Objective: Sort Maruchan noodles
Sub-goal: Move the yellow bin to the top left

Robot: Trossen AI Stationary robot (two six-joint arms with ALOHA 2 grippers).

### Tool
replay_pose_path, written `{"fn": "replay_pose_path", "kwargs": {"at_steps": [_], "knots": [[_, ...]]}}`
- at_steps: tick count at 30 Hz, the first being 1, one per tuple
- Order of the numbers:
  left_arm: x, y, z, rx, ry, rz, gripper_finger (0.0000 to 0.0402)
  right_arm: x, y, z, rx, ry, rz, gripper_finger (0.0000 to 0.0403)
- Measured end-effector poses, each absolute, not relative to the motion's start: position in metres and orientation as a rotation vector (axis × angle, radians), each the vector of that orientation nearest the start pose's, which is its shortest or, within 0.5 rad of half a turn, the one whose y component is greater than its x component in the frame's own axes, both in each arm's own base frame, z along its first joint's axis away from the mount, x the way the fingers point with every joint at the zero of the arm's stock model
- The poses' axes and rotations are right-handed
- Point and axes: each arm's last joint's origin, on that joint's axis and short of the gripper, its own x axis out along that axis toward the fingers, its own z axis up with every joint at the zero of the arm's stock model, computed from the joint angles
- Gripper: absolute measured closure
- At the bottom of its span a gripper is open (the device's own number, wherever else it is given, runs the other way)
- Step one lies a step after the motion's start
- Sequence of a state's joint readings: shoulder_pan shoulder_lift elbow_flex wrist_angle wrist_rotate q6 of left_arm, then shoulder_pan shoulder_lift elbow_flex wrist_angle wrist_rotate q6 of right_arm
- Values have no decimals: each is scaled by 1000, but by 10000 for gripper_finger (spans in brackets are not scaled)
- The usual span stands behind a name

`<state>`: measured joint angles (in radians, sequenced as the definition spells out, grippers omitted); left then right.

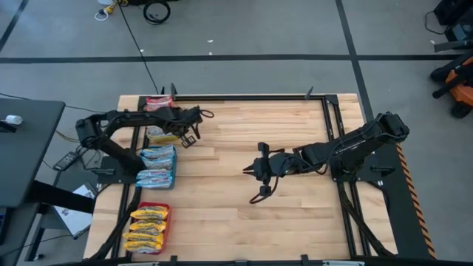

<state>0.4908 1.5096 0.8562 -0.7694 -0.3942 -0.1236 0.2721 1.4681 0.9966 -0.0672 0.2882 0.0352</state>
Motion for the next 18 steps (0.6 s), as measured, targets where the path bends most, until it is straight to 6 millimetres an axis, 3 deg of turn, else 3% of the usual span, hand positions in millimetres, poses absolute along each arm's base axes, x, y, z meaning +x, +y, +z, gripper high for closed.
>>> {"fn": "replay_pose_path", "kwargs": {"at_steps": [7, 12, 18], "knots": [[203, 120, 176, -214, 1498, 855, 393, 311, 78, 259, -160, 523, 39, 395], [200, 109, 178, -219, 1557, 866, 393, 313, 72, 259, -165, 522, 83, 392], [210, 93, 198, -132, 1361, 778, 393, 315, 61, 263, -208, 496, 123, 392]]}}
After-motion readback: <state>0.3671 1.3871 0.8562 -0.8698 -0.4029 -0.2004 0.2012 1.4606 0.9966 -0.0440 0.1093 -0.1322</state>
